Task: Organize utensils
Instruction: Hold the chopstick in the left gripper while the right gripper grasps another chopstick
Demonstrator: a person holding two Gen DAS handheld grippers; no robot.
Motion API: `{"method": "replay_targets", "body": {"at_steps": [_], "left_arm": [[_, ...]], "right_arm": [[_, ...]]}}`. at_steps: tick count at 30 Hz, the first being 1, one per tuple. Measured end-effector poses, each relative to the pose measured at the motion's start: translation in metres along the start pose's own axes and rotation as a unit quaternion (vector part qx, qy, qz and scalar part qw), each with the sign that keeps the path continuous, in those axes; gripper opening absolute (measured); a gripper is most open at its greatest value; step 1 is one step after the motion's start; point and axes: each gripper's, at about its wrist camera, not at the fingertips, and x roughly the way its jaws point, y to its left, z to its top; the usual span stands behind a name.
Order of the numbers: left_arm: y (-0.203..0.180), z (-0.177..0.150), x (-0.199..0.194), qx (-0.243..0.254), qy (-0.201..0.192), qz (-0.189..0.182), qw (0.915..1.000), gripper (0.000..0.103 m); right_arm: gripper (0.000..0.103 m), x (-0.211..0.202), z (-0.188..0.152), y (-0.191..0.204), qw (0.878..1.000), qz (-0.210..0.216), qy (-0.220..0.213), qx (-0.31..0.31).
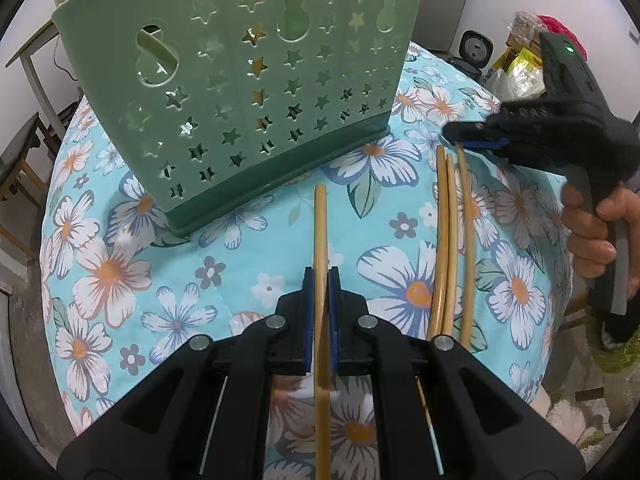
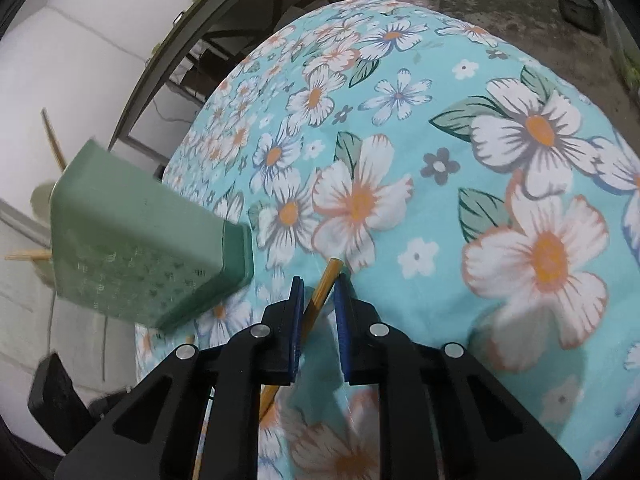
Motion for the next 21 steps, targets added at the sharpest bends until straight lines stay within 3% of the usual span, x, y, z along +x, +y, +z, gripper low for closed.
{"method": "replay_targets", "body": {"at_steps": [7,10,14,21], "left_arm": [[-0.003,0.005,0.004,0.003,0.001,0.001,1.0000,0.006],[-0.004,0.008,0.004,0.000,0.003,-0.002,1.0000,0.012],[-0.006,0.013,0.006,0.005,0.001,0.001,1.0000,0.019],[-0.015,0.022,0.017,0.024,0.009,0.023,0.9994,0.019]], "right_arm": [[0.018,-0.020,-0.020,-0.001,0.999,-0.017,0.017,-0.039],[0.020,-0.022,-0.024,0.001,0.999,-0.011,0.018,-0.049],[0.027,-0.025,-0.027,0.001,0.998,-0.004,0.022,-0.050],[0.029,-0.031,-0.039,0.001,0.999,-0.005,0.031,-0.045]]}}
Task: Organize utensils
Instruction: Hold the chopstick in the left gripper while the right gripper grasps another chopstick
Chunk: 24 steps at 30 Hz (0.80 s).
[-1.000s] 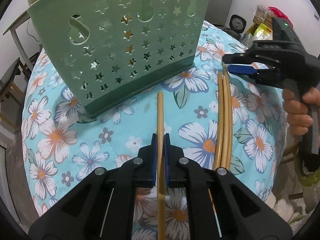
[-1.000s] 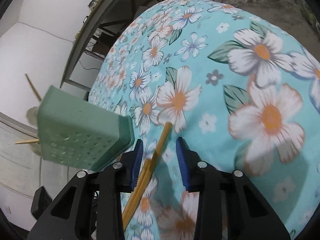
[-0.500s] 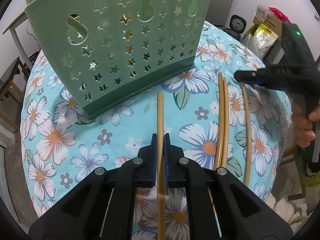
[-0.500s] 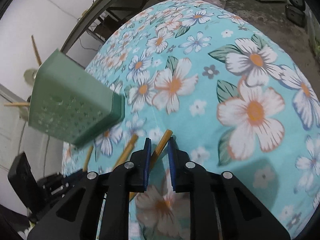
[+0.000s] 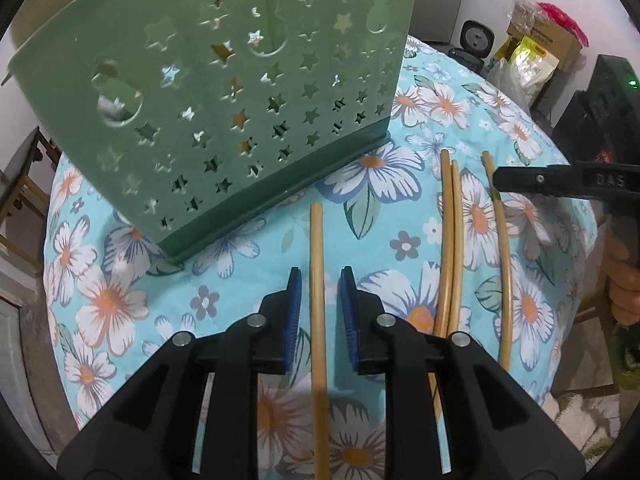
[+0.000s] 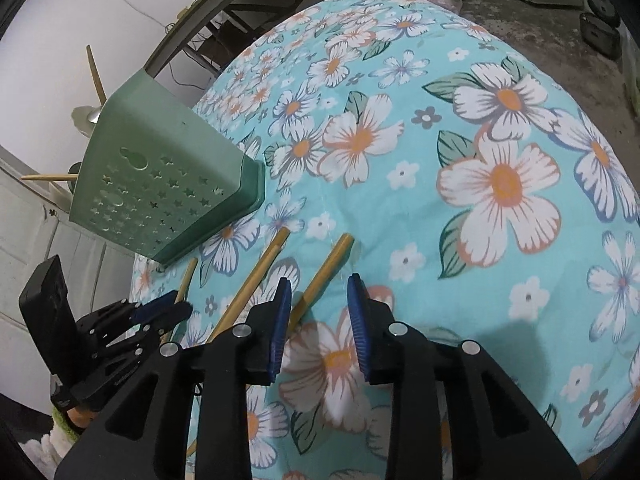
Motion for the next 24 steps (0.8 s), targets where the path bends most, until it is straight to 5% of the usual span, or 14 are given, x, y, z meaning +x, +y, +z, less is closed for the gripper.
{"method": "replay_targets", "body": {"at_steps": [13,17,24], "left_arm": [[-0.012,0.016,0.014,0.018,-0.003,0.034,0.9992,0.018],[-0.015,0.018,0.017,0.021,-0.004,0.042,0.9989,0.018],[-0.021,0.020,0.020,0.025,-0.004,0.050,0.9984,0.018]], "right_arm": [[0.029,0.014,0.007,0.012,0.999,-0.033,-0.015,0.016],[0.018,0.016,0.007,0.015,0.998,-0.051,-0.024,0.006],[0.011,0.009,0.007,-0.002,0.998,0.021,-0.023,0.050]]}}
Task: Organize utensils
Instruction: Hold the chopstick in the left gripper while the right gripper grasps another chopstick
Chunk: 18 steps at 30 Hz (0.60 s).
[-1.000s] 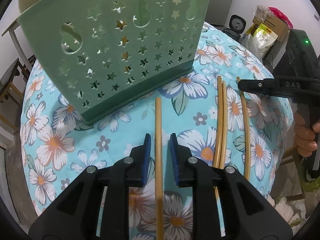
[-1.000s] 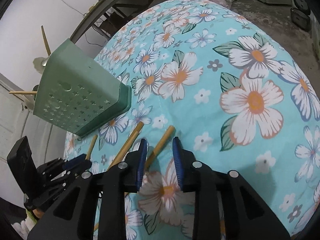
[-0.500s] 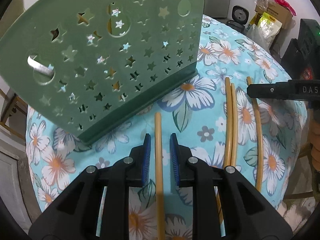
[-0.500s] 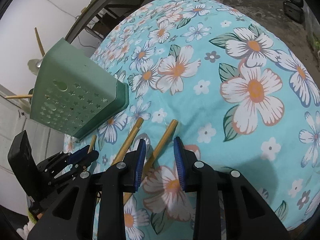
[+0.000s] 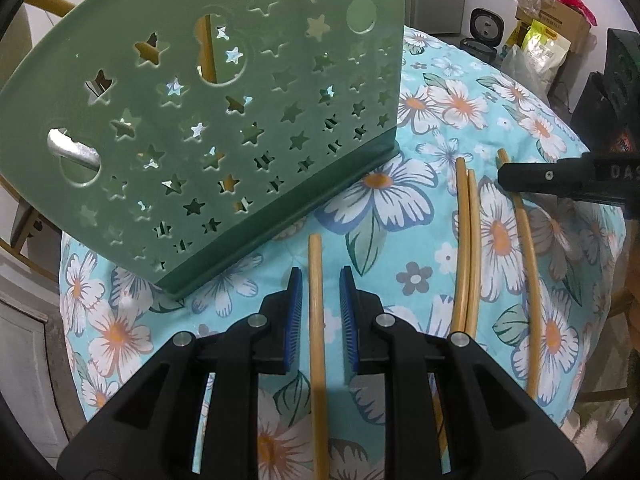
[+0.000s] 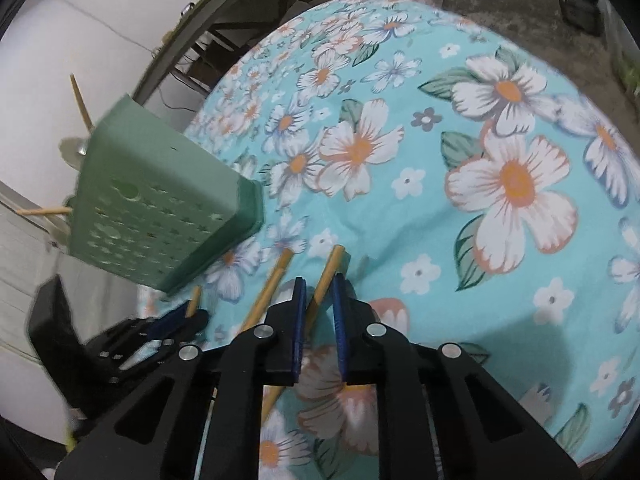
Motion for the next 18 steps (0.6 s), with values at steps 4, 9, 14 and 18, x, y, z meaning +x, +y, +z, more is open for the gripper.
{"method": "replay_targets", "body": {"at_steps": [4,9,14,18], "left_arm": [[-0.001,-0.001,-0.001,0.001,0.000,0.001,1.0000,0.018],[-0.001,0.000,-0.001,0.001,0.001,0.002,1.0000,0.018],[-0.001,0.002,0.002,0.000,0.002,-0.002,1.0000,0.018],[0.003,0.007,0.005,-0.007,0.003,-0.012,0.9999,0.018]], "right_arm": [[0.009,-0.002,0.001,-0.002,0.999,0.040,0.003,0.018],[0.007,-0.009,0.003,0.003,0.998,0.062,-0.003,0.019],[0.006,-0.017,0.007,0.009,0.997,0.080,-0.011,0.018],[0.006,-0.023,0.007,0.014,0.996,0.082,-0.017,0.012]]}}
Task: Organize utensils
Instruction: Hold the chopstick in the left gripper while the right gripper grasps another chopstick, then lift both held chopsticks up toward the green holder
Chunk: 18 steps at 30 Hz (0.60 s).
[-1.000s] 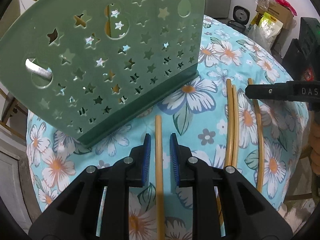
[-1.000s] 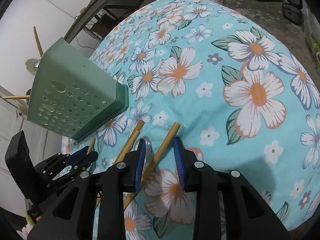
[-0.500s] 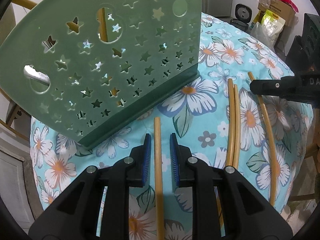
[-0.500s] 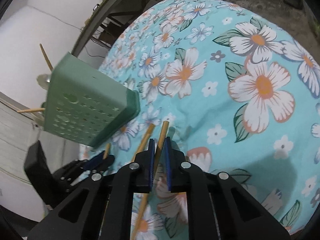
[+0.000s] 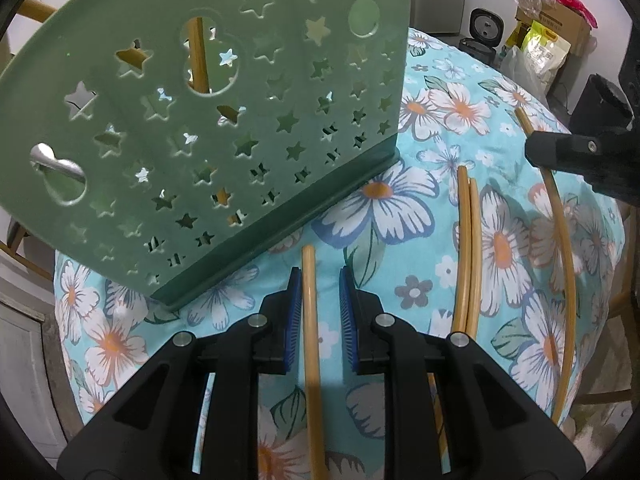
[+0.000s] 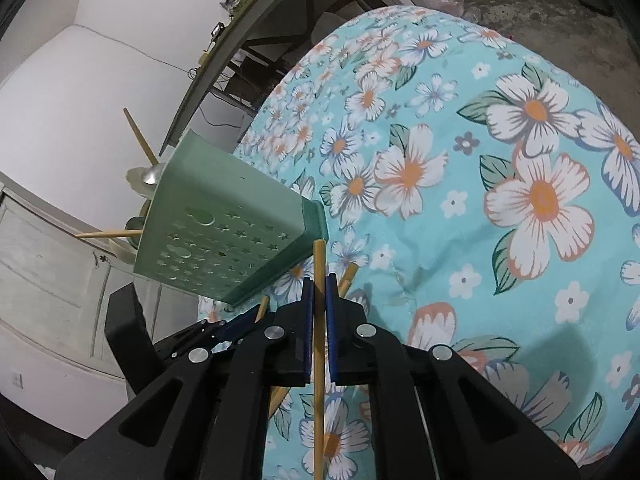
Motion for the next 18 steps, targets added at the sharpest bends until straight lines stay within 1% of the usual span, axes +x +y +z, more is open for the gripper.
{"method": "replay_targets", "body": {"at_steps": [1,2,4,8,11,13,18], "left_arm": [[0.001,0.001,0.001,-0.004,-0.001,-0.004,1.0000,0.017],[0.003,0.001,0.001,-0.006,-0.003,-0.006,1.0000,0.015],[0.005,0.001,0.001,-0.009,-0.006,-0.009,0.9999,0.006],[0.008,0.001,-0.003,-0.016,-0.009,-0.015,0.9997,0.006],[0.014,0.002,-0.012,-0.028,-0.014,-0.030,0.9991,0.006],[0.019,0.003,-0.021,-0.038,-0.018,-0.044,0.9981,0.006],[0.025,0.007,-0.053,-0.044,-0.045,-0.056,0.9964,0.006]], "right_arm": [[0.006,0.000,0.000,0.001,1.000,0.000,-0.001,0.000],[0.006,-0.001,-0.001,0.002,1.000,0.000,-0.002,-0.001],[0.006,-0.002,-0.002,0.003,1.000,0.001,-0.005,-0.001],[0.006,-0.004,-0.002,0.003,1.000,0.007,-0.010,0.000],[0.006,-0.008,-0.001,0.003,1.000,0.012,-0.013,-0.001],[0.006,-0.011,-0.001,0.003,1.000,0.014,-0.016,-0.002],[0.006,-0.016,0.000,0.003,1.000,0.021,-0.022,-0.001]]}}
